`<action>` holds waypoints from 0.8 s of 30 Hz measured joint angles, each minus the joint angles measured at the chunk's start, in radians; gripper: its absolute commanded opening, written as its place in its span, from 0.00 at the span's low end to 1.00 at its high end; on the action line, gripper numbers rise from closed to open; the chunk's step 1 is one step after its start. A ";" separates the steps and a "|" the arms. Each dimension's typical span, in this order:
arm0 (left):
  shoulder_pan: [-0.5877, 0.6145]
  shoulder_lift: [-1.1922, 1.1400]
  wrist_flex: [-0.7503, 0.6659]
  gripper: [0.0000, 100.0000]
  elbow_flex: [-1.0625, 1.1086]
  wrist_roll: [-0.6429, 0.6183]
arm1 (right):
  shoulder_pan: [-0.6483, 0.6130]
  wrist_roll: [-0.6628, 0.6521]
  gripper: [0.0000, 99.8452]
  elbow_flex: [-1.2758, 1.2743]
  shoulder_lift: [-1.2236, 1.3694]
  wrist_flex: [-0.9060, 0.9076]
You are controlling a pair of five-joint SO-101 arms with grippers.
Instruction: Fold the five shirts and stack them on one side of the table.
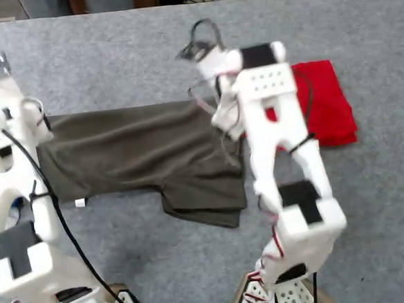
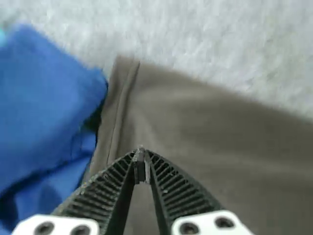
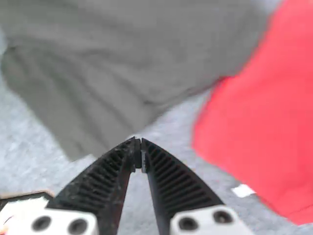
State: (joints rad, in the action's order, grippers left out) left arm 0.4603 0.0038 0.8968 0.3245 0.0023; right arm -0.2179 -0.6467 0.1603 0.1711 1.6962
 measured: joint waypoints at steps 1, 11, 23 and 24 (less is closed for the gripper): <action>0.006 0.023 -0.038 0.03 0.061 0.003 | -0.020 0.000 0.01 -0.086 -0.043 -0.031; 0.040 0.107 -0.442 0.03 0.471 0.002 | -0.170 0.000 0.01 -0.772 -0.178 -0.331; 0.055 0.109 -0.509 0.03 0.488 0.002 | -0.226 0.000 0.01 -0.891 -0.219 -0.293; 0.055 0.109 -0.509 0.03 0.488 0.002 | -0.238 0.000 0.01 -0.884 -0.242 -0.273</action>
State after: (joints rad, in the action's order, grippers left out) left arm 0.5155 0.1128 0.3874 0.8124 0.0038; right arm -0.4557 -0.6467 -0.7234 -0.0713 1.4231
